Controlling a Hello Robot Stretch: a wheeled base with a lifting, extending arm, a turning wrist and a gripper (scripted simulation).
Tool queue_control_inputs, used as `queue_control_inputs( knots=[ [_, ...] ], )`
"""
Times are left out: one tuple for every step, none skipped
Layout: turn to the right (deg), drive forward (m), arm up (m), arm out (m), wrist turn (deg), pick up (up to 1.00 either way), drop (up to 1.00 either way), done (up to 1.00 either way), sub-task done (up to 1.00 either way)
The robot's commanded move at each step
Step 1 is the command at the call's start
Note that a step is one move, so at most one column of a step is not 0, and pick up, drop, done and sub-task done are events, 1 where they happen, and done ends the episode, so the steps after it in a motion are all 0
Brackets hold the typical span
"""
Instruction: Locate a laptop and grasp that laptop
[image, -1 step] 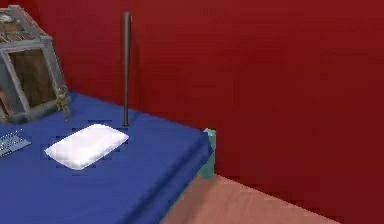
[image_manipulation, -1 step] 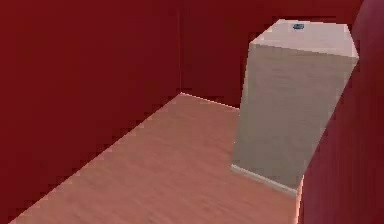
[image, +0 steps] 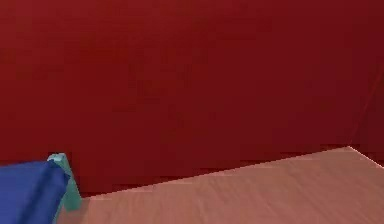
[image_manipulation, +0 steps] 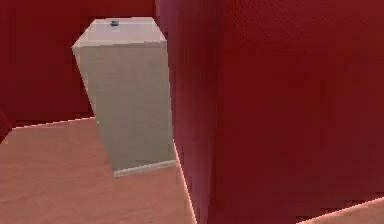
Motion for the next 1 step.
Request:
queue_control_inputs(
  knots=[
    [45.0,0.0,0.0,0.0,0.0,0.0,0.0,0.0,0.0]
  ],
)
